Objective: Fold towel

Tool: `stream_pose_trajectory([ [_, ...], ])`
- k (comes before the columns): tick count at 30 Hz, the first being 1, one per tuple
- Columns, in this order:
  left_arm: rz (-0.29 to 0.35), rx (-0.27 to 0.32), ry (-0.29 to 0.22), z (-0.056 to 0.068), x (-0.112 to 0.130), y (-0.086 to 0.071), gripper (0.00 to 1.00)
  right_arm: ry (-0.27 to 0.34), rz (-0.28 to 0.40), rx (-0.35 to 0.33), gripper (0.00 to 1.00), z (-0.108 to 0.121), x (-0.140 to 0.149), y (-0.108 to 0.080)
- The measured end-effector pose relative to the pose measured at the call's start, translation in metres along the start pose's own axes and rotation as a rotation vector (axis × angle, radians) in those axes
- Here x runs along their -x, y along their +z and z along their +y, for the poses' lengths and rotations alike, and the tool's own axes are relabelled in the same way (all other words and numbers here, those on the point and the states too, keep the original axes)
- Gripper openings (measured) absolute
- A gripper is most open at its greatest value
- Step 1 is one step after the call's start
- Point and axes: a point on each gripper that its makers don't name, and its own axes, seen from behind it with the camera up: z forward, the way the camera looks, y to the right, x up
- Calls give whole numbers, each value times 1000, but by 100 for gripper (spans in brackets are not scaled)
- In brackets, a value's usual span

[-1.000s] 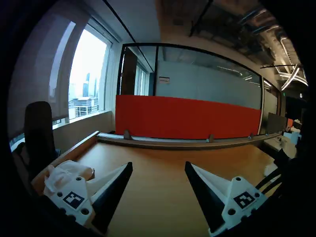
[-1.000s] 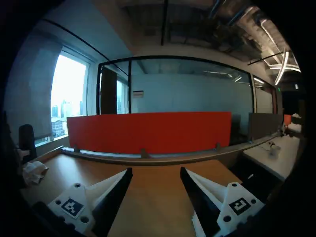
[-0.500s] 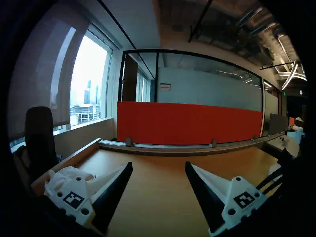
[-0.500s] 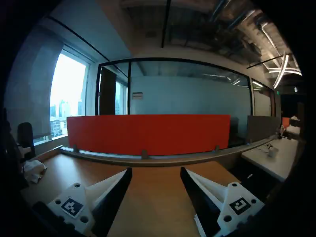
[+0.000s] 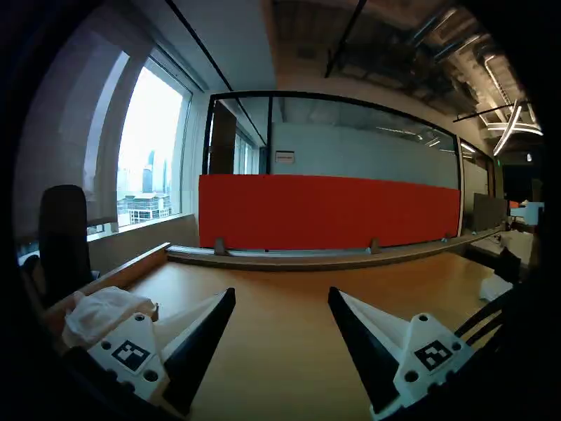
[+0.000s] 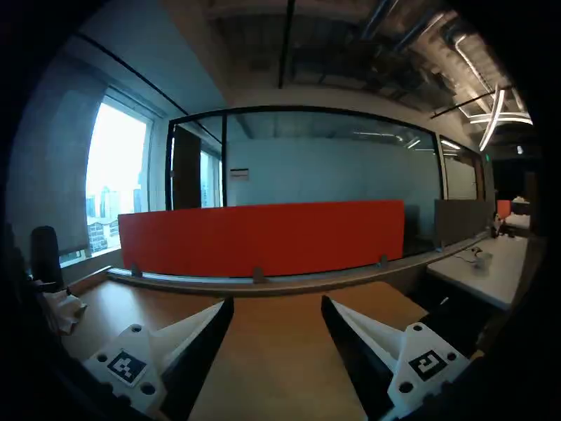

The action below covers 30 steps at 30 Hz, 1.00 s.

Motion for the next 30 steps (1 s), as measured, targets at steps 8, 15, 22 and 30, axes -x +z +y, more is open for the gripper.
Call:
stream_pose_trajectory([
  [8,24,-7,18,3,23,-2,98,-11,-8,-4,97,-6,11,1],
  [15,44,-11,15,-2,41,-2,98,-26,-8,3,97,-5,24,3],
  [22,55,-19,0,-8,56,-5,98,-44,-10,9,96,-5,35,-1],
  [30,45,-24,-23,-12,77,-6,98,-67,-12,11,97,-6,42,-2],
])
